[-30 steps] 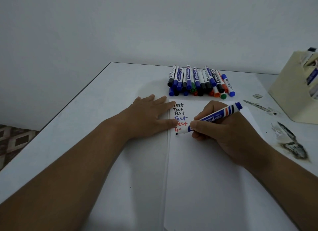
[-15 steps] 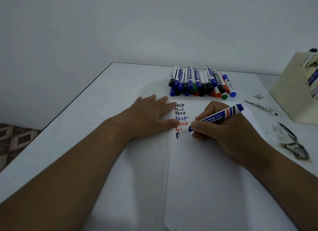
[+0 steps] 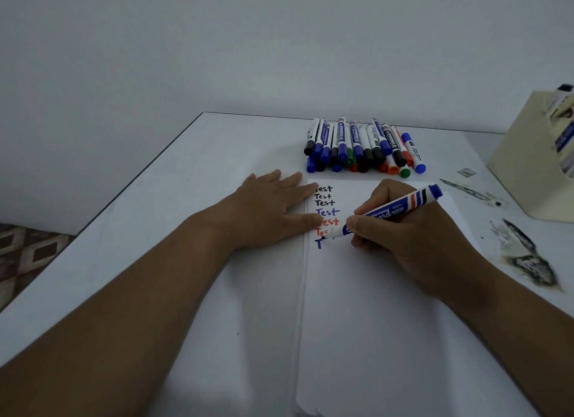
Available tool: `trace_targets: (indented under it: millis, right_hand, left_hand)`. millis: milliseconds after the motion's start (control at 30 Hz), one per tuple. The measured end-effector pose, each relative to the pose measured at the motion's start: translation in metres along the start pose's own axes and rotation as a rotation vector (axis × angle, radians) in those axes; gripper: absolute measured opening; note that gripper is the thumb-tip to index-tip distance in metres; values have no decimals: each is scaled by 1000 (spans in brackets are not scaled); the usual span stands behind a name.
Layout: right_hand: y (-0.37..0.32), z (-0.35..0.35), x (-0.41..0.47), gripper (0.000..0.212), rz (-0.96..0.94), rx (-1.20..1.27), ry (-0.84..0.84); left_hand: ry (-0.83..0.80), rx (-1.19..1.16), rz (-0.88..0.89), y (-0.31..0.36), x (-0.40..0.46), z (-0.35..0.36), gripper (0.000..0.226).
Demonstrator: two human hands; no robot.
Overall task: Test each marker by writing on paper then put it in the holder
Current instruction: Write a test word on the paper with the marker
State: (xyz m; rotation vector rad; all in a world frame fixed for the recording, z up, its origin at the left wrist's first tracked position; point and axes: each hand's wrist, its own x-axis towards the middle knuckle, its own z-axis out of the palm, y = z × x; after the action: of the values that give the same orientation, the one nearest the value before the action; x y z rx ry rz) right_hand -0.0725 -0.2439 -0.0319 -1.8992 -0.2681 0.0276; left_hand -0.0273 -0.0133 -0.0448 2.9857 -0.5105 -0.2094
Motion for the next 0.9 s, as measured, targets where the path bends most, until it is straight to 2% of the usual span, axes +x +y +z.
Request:
trace_targets:
  millis: [500, 733, 900]
  right_hand:
    - [-1, 0, -1, 14, 7, -21, -1]
    - [-2, 0, -1, 15, 22, -23, -42]
    - [0, 0, 0, 16, 35, -19, 17]
  left_hand:
    - [5, -26, 0, 0, -1, 1, 91]
    - [7, -17, -3, -2, 0, 2, 82]
    - [6, -28, -4, -2, 1, 2, 86]
